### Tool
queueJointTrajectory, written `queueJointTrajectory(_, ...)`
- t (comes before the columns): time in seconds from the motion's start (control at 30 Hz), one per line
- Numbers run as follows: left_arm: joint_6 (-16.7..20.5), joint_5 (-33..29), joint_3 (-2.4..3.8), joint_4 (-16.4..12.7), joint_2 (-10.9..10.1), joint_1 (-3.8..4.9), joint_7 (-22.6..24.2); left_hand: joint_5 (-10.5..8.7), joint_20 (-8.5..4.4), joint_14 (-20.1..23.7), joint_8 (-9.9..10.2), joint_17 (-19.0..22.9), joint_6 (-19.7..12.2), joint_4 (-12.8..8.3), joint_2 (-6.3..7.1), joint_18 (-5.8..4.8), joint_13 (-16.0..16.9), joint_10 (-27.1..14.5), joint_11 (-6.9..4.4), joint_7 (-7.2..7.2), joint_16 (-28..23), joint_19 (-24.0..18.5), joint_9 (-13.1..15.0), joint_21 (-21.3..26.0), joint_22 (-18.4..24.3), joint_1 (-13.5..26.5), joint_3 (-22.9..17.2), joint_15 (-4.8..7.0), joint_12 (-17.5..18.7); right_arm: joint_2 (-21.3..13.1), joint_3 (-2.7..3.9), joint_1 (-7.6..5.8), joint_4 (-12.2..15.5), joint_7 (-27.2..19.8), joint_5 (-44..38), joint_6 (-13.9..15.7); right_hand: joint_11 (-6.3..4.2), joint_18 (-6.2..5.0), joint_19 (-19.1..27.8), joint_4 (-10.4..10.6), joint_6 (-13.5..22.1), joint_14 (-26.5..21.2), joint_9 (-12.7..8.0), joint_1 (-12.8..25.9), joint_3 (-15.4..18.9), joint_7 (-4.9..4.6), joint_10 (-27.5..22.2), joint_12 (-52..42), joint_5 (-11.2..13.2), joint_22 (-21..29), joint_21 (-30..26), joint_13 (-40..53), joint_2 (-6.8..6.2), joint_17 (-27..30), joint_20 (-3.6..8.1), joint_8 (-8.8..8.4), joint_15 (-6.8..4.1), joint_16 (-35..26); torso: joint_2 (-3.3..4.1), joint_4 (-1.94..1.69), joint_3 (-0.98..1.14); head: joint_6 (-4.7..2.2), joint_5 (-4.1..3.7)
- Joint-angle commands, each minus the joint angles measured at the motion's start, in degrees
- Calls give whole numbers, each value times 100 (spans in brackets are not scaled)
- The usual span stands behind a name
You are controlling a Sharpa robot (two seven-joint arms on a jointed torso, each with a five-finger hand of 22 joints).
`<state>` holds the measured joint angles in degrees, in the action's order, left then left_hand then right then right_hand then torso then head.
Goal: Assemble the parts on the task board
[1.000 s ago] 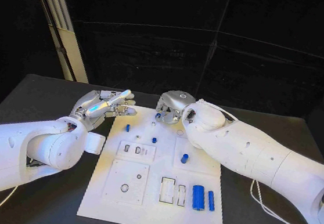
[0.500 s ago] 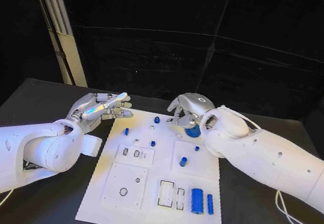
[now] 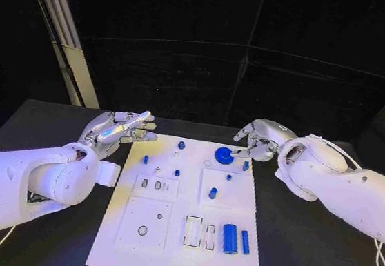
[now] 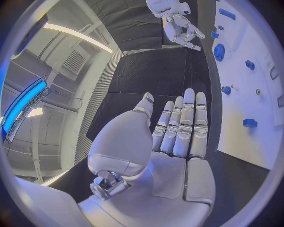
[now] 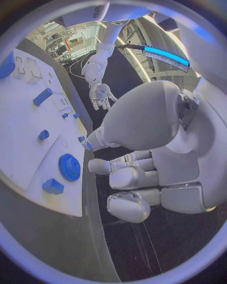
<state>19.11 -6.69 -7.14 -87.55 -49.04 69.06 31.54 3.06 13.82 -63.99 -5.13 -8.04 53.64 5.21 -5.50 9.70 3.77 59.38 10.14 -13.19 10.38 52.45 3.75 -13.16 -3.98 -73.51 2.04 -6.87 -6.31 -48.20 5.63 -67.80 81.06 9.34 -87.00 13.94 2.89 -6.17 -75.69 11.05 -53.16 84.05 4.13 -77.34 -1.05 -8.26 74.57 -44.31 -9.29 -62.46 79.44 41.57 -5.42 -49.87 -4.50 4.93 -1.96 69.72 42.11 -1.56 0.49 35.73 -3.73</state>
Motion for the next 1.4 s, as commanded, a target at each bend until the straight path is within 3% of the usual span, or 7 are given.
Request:
queueJointTrajectory(0.03,-61,32,1,11,21,9,56,1,5,-6,25,-10,-12,-40,-11,88,-2,-38,9,-28,-31,32,-3,17,7,-41,-5,-48,37,26,6,-10,-48,432,152,-366,21,107,-29,128,95,19,-5,-68,116,-16,-64,-530,-23,-79,46,586,19,-18,-32,-3,51,33,-4,25,15,-7,-26)
queueJointTrajectory(0.17,-79,32,-3,30,50,7,61,1,5,-6,25,-10,-12,-40,-11,88,-2,-38,9,-28,-31,32,-3,17,7,-41,-5,-48,37,166,6,-10,-224,499,150,-287,53,134,-101,266,218,32,-11,-101,205,-52,4,-1001,-63,-241,122,1086,3,-92,-56,-15,78,91,8,7,18,-7,-39)
queueJointTrajectory(0.4,-104,32,-12,61,92,6,61,1,5,-6,25,-10,-12,-40,-11,88,-2,-38,9,-28,-31,32,-3,17,7,-41,-5,-48,37,507,8,-8,-609,483,148,-306,95,195,-263,413,349,58,-4,-217,286,-90,382,-2206,-249,-595,286,2324,4,-268,-92,27,115,235,12,-34,1,25,-55)
queueJointTrajectory(0.53,-113,32,-18,73,102,6,59,1,5,-6,25,-10,-12,-40,-11,88,-2,-38,9,-28,-31,32,-3,17,7,-41,-5,-48,37,674,8,-8,-780,459,120,-394,116,275,-477,434,425,79,0,-241,357,-99,823,-3317,-354,-1038,475,3470,24,-435,-114,74,131,369,15,-25,4,40,-50)
queueJointTrajectory(0.67,-118,32,-22,82,108,6,56,1,5,-6,25,-10,-12,-40,-11,88,-2,-38,9,-28,-31,32,-3,17,7,-41,-5,-48,37,795,8,-7,-872,428,70,-535,113,336,-642,414,459,95,3,-227,399,-87,1078,-3849,-364,-1372,608,4034,54,-569,-123,117,137,473,10,-21,1,59,-55)
queueJointTrajectory(1.0,-125,32,-26,90,118,6,42,1,5,-7,26,-12,-8,-51,-14,88,-1,-33,6,-23,-34,34,-2,21,7,-49,-7,-47,37,995,5,-3,-1018,502,-312,-989,93,376,-745,346,347,106,26,-224,422,-58,1158,-4011,-317,-1582,689,4213,70,-671,-117,218,127,554,6,-21,5,75,-49)
queueJointTrajectory(1.4,-132,32,-30,112,129,5,34,1,5,-7,26,-12,-8,-51,-14,88,-1,-33,6,-23,-34,34,-2,21,7,-49,-7,-47,37,1057,3,2,-1065,518,-390,-1008,91,391,-784,310,311,111,29,-239,403,-57,1179,-4049,-300,-1659,717,4256,120,-706,-115,247,126,582,11,-11,5,90,-45)
